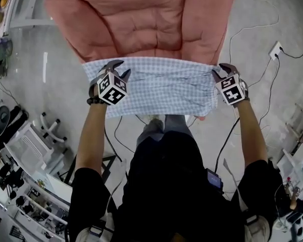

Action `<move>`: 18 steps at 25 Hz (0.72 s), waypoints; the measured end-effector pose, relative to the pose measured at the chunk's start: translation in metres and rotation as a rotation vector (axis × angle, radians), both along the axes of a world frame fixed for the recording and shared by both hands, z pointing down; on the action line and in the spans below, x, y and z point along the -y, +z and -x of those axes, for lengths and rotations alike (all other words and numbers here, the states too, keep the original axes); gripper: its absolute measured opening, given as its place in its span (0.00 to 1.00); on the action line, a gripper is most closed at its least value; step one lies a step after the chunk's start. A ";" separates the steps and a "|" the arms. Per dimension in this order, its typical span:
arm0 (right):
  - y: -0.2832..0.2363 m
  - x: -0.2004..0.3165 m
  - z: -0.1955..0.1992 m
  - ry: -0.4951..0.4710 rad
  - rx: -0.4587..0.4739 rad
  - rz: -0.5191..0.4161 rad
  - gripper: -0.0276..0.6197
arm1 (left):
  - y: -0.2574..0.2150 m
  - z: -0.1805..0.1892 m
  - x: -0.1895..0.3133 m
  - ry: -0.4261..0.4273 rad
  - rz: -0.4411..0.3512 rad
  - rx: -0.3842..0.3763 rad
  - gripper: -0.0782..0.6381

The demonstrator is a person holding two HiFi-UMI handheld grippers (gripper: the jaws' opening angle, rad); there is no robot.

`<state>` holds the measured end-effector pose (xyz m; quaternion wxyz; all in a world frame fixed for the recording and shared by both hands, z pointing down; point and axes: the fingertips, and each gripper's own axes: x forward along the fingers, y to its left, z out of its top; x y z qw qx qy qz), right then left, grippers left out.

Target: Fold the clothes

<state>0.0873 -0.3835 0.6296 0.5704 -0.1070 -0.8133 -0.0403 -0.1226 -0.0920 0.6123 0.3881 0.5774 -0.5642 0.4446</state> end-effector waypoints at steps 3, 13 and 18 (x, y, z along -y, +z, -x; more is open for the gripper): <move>0.005 -0.001 0.005 0.000 -0.017 0.045 0.30 | 0.007 0.008 0.004 0.020 0.025 -0.015 0.35; 0.035 0.003 -0.003 -0.029 -0.145 0.101 0.30 | 0.036 0.007 0.024 0.053 0.079 -0.092 0.37; 0.037 0.006 -0.010 -0.073 -0.160 0.071 0.20 | 0.046 0.012 0.018 0.112 0.138 -0.090 0.38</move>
